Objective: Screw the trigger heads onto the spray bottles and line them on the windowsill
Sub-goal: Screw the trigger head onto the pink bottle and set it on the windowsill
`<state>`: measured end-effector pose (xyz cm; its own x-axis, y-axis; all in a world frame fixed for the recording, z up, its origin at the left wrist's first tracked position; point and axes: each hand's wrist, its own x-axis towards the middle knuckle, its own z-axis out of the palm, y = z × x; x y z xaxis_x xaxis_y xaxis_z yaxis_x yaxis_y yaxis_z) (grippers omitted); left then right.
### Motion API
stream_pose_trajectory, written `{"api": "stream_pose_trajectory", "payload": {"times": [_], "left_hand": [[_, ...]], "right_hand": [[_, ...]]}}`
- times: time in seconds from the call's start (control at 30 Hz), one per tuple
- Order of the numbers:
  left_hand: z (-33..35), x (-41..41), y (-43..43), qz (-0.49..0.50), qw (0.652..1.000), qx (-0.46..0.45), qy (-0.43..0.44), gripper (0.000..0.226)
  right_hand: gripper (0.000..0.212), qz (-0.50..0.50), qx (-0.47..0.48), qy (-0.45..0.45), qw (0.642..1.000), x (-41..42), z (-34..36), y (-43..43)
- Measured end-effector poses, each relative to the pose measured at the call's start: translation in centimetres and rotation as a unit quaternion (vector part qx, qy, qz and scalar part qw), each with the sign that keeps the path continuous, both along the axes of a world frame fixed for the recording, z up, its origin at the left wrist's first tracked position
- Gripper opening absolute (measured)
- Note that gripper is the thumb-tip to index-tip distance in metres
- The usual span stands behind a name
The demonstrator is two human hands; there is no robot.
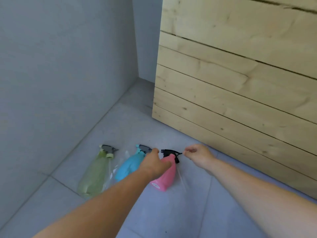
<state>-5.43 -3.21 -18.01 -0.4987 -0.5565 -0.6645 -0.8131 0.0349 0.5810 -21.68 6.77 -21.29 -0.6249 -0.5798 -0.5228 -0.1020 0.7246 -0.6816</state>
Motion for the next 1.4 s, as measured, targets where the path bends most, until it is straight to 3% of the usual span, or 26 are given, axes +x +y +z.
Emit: {"api": "stream_pose_trajectory", "payload": {"times": [0.23, 0.47, 0.7, 0.9, 1.1, 1.4], "left_hand": [[-4.0, -1.9, 2.0, -0.069, 0.995, -0.025, -0.074, 0.055], [-6.0, -0.4, 3.3, 0.042, 0.994, 0.064, -0.075, 0.075], [-6.2, 1.3, 4.5, 0.123, 0.978, 0.156, -0.058, 0.08], [-5.8, 2.1, 5.2, 0.189, 0.957, 0.219, -0.03, 0.076], [-1.2, 3.9, 4.8, 0.209, 0.946, 0.239, 0.059, 0.076], [14.3, 8.0, 2.9, 0.151, 0.953, 0.157, 0.213, 0.066]], "right_hand": [[0.045, -0.018, 0.008, -0.035, 0.999, -1.0, -5.3, -1.5], [0.041, -0.003, 0.04, 0.006, 0.999, -0.5, -7.7, -2.8], [0.035, 0.026, 0.082, 0.057, 0.995, 0.4, -8.3, -3.9], [0.032, -0.003, 0.079, -0.011, 0.997, 0.4, -7.6, -3.4], [0.013, 0.015, 0.031, -0.09, 0.995, -0.6, -0.9, -2.4], [0.013, 0.014, -0.107, -0.034, 0.994, 1.7, 16.9, -1.7]]}}
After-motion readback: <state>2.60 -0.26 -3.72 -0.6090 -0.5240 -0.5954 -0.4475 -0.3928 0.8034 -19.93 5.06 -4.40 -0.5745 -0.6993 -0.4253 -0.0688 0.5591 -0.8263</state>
